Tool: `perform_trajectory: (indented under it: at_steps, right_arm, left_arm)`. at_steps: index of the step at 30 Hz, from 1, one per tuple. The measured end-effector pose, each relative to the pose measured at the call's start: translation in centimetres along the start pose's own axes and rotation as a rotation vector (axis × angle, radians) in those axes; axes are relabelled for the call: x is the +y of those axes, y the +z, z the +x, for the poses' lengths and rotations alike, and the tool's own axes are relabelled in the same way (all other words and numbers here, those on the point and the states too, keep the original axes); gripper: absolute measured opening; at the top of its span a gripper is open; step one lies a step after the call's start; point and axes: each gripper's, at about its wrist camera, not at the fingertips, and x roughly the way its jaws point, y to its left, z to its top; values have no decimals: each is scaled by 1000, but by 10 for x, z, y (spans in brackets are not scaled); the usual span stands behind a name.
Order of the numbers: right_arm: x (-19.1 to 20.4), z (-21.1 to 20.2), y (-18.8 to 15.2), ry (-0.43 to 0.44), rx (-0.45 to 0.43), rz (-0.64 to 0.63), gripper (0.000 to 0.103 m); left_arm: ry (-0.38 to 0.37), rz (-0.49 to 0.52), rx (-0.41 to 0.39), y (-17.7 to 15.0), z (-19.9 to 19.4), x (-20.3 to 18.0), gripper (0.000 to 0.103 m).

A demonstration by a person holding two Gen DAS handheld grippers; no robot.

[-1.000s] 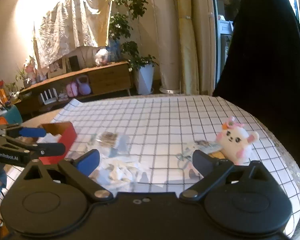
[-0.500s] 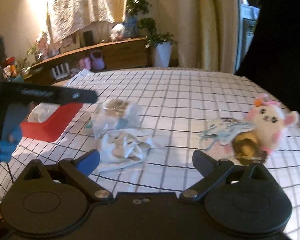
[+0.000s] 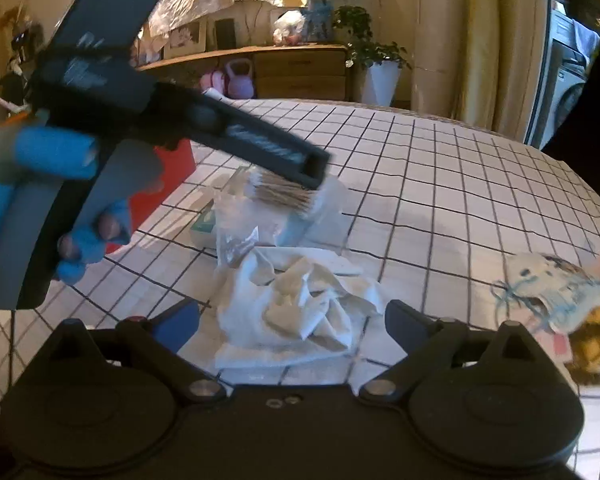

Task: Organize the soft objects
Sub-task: 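Grasp the clear cotton swab bag with the left gripper while the right gripper approaches the white cloth, then carry the swab bag toward the red tin with the left gripper while the right gripper lifts the white cloth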

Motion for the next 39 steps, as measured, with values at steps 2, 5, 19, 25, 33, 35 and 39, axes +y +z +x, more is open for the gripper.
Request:
perform_trajectory:
  at_steps: [2,5,19,25,33,35,39]
  right_arm:
    - [1,7,2,-4,6,-8,99]
    - [2,15,4,-10,9,-9,99]
    - [-1,32,1,-27,41,34,64]
    - [1,26,2,-48,24,28,35]
    - [-7,1,3,-69,-31,47,3]
    - [-11,-6,4,-76,-46,57,2]
    - [-17,-23,7,-83,-88,64,1]
  left_arm:
    - [14,13,16,0,10,-5,102]
    - [28,-3,49,1,24,-6,102]
    - [41,-64,69,-4,38,2,77]
    - [23,-90,54,-2,31,8,69]
    - [0,-117,29,-1,15,20,69]
    - [-3,-123,21,0,8,22,69]
    - [-16,-108,5,2,-9,23,69]
